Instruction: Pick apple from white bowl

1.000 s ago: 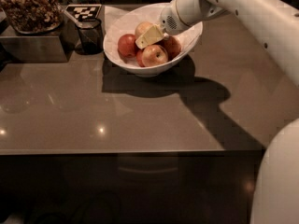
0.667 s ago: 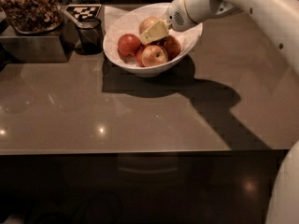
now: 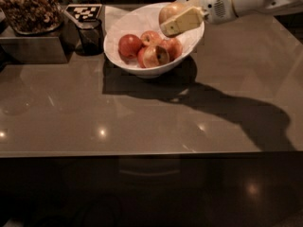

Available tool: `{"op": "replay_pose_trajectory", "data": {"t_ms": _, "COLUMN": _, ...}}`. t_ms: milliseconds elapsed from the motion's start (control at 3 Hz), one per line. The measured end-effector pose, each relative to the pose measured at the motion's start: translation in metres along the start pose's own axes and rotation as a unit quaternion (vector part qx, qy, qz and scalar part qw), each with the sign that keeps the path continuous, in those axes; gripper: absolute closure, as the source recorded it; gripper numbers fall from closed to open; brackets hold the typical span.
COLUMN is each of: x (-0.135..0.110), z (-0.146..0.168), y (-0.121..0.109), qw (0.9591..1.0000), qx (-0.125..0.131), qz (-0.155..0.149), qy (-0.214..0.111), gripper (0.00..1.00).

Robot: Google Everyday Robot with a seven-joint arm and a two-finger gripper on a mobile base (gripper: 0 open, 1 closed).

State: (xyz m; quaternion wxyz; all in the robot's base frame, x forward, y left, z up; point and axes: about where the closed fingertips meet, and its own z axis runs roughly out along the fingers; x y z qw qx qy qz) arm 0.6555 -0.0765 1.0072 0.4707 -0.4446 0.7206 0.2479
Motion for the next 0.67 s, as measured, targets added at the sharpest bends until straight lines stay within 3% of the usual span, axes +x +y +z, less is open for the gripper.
{"op": "replay_pose_trajectory", "data": {"t_ms": 333, "x": 0.007, "z": -0.037, "y": 0.034, "qw": 0.9983, "qx": -0.012, "qz": 0.027, "qy": -0.05, "gripper": 1.0}}
{"op": "replay_pose_trajectory", "data": {"t_ms": 667, "x": 0.03, "z": -0.057, "y": 0.072, "qw": 0.9945, "qx": -0.015, "qz": 0.058, "qy": -0.086, "gripper": 1.0}}
